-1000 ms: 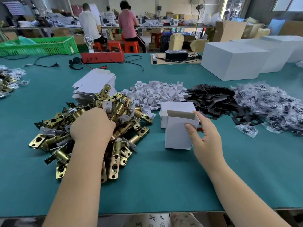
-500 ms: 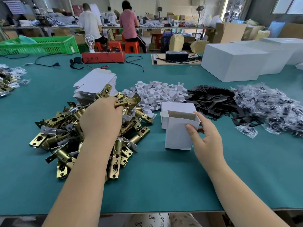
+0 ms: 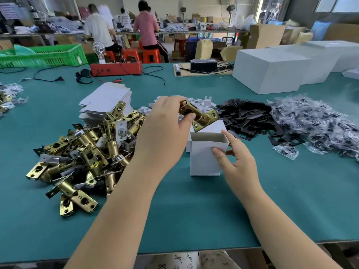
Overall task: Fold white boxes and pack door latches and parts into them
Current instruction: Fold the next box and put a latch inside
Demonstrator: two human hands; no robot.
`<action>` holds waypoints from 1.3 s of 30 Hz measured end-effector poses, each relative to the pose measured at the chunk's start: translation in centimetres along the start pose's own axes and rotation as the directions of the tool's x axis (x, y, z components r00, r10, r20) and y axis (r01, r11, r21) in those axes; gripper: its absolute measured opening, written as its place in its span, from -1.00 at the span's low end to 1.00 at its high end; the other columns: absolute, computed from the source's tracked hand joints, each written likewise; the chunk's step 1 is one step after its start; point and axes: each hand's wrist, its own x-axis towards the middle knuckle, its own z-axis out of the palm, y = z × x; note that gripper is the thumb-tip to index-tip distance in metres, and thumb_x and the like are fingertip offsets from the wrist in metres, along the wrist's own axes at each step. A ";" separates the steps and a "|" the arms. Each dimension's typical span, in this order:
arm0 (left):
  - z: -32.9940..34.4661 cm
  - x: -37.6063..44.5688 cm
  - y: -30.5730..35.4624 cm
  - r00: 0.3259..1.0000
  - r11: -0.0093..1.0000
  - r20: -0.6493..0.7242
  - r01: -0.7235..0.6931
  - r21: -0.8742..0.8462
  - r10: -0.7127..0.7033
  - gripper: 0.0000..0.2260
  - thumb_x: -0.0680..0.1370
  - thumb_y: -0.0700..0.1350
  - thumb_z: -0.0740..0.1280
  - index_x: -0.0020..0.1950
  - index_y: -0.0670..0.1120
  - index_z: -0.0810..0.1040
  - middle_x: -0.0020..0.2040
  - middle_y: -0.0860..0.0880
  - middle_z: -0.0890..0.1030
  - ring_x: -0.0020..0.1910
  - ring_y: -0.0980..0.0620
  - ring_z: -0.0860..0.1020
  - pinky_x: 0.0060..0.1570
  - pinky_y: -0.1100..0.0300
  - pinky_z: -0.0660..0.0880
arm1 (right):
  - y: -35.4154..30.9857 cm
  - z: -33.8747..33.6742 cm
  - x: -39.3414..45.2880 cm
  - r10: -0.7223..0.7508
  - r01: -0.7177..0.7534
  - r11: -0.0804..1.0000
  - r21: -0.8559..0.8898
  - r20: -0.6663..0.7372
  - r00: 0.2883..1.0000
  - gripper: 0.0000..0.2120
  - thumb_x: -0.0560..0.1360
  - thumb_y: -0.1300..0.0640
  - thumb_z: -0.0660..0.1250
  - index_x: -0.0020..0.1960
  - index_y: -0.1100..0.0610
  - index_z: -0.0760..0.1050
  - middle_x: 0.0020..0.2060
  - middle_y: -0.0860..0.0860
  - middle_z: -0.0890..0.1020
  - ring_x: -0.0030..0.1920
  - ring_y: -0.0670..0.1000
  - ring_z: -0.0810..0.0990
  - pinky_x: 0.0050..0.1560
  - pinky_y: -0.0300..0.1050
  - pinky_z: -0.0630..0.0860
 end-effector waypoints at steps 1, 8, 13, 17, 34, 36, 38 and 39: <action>0.0 0.1 0.0 1.000 0.999 0.004 -0.002 -0.038 0.002 -0.83 0.60 -0.06 0.29 0.18 -0.05 0.51 -0.10 0.12 0.41 -0.16 0.19 0.46 -0.17 0.41 0.30 | -0.1 0.0 0.0 0.003 -0.003 1.000 0.006 0.004 1.000 -0.51 0.50 -0.06 0.30 0.41 -0.09 0.33 0.12 -0.35 0.41 0.02 -0.30 0.47 0.09 -0.27 0.39; 0.3 0.5 -0.1 0.983 0.996 0.179 -0.020 -0.085 0.035 -0.92 0.61 -0.08 0.28 0.04 0.09 0.41 -0.13 0.20 0.39 -0.15 0.31 0.42 -0.13 0.56 0.27 | -0.5 0.0 0.0 -0.023 0.023 1.000 0.016 0.023 0.999 -0.57 0.51 -0.05 0.32 0.29 -0.32 0.25 0.15 -0.37 0.44 0.16 0.00 0.50 0.17 -0.13 0.45; -0.5 1.0 -0.7 0.961 0.995 0.271 -0.035 -0.089 0.058 -0.93 0.60 -0.04 0.29 0.07 0.06 0.48 -0.09 0.17 0.45 -0.05 0.29 0.42 -0.14 0.57 0.28 | -0.3 -0.1 0.1 -0.001 0.000 1.000 0.030 0.036 0.999 -0.56 0.54 0.03 0.33 0.34 -0.26 0.30 0.18 -0.33 0.47 0.20 0.00 0.49 0.22 -0.05 0.46; -0.6 1.3 -1.3 0.938 0.997 0.340 -0.069 -0.015 0.070 -0.86 0.59 -0.02 0.30 0.13 0.01 0.52 -0.07 0.07 0.48 -0.10 0.18 0.45 -0.18 0.53 0.29 | -0.3 -0.1 0.1 0.014 -0.016 0.999 0.042 0.060 0.998 -0.54 0.54 0.05 0.33 0.36 -0.21 0.26 0.21 -0.30 0.41 0.26 0.03 0.47 0.28 0.05 0.43; 5.5 -2.9 -4.8 0.918 0.774 0.332 0.370 -0.514 -0.218 -0.48 0.34 0.08 0.48 0.24 0.23 0.36 0.18 0.20 0.49 0.15 0.20 0.54 0.06 0.30 0.53 | -0.4 -0.1 0.3 0.092 -0.108 0.981 0.163 0.102 0.990 -0.57 0.54 0.09 0.33 0.25 -0.32 0.30 0.13 -0.30 0.51 0.04 -0.27 0.52 0.05 -0.40 0.46; 6.0 -3.5 -5.3 0.905 0.758 0.355 0.398 -0.517 -0.234 -0.44 0.33 0.01 0.54 0.26 0.17 0.40 0.15 0.14 0.56 0.09 0.19 0.58 0.04 0.27 0.55 | -0.5 -0.1 0.2 0.092 -0.108 0.980 0.166 0.102 0.991 -0.58 0.54 0.05 0.35 0.24 -0.36 0.30 0.12 -0.26 0.53 0.05 -0.22 0.53 0.05 -0.38 0.47; 6.5 -3.8 -5.3 0.886 0.760 0.408 0.418 -0.497 -0.221 -0.40 0.38 -0.08 0.57 0.32 0.11 0.38 0.12 0.13 0.61 0.06 0.21 0.60 0.05 0.26 0.57 | -0.7 -0.1 0.2 0.093 -0.108 0.978 0.181 0.092 0.991 -0.60 0.50 -0.04 0.33 0.21 -0.39 0.30 0.12 -0.20 0.55 0.07 -0.18 0.54 0.07 -0.36 0.46; 6.7 -3.9 -5.2 0.874 0.756 0.432 0.435 -0.489 -0.224 -0.40 0.40 -0.12 0.56 0.34 0.11 0.36 0.11 0.13 0.62 0.06 0.20 0.61 0.08 0.19 0.58 | -0.8 -0.1 0.2 0.099 -0.115 0.974 0.195 0.091 0.991 -0.62 0.47 -0.08 0.30 0.21 -0.39 0.30 0.13 -0.15 0.55 0.08 -0.15 0.54 0.09 -0.32 0.46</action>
